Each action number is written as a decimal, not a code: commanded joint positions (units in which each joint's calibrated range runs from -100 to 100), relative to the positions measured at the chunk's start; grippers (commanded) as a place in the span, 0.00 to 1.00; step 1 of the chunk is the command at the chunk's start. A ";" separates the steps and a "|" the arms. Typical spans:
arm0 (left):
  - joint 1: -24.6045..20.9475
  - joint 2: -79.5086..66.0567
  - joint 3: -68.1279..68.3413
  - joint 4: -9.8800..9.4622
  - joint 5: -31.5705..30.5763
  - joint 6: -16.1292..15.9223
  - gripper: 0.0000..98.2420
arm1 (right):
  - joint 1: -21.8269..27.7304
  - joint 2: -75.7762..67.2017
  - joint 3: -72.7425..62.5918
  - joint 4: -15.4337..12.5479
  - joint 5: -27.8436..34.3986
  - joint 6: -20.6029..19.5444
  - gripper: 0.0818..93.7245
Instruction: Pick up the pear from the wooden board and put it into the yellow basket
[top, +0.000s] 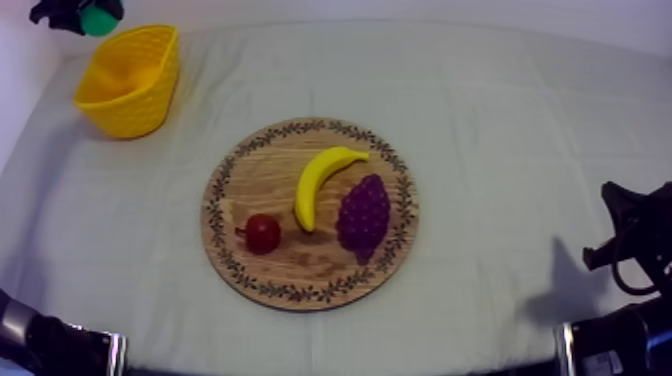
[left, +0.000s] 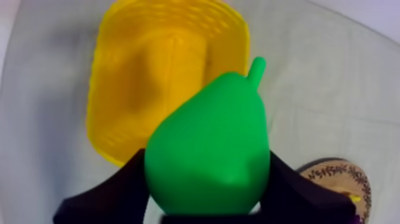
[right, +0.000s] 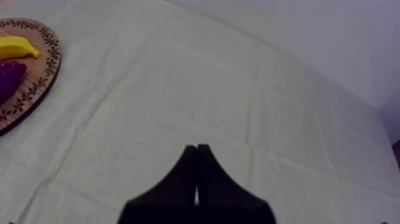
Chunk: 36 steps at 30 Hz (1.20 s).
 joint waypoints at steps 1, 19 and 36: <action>-0.59 0.61 -0.61 0.28 0.04 -0.13 0.41 | -0.02 -0.03 -0.02 0.00 0.02 0.00 0.00; -1.02 16.50 -8.80 0.45 -2.69 -0.11 0.40 | -0.02 -0.03 -0.02 0.00 0.02 0.00 0.00; -2.18 28.08 -13.54 0.69 -4.50 0.24 0.50 | -0.09 -0.03 -0.02 0.00 0.02 0.00 0.00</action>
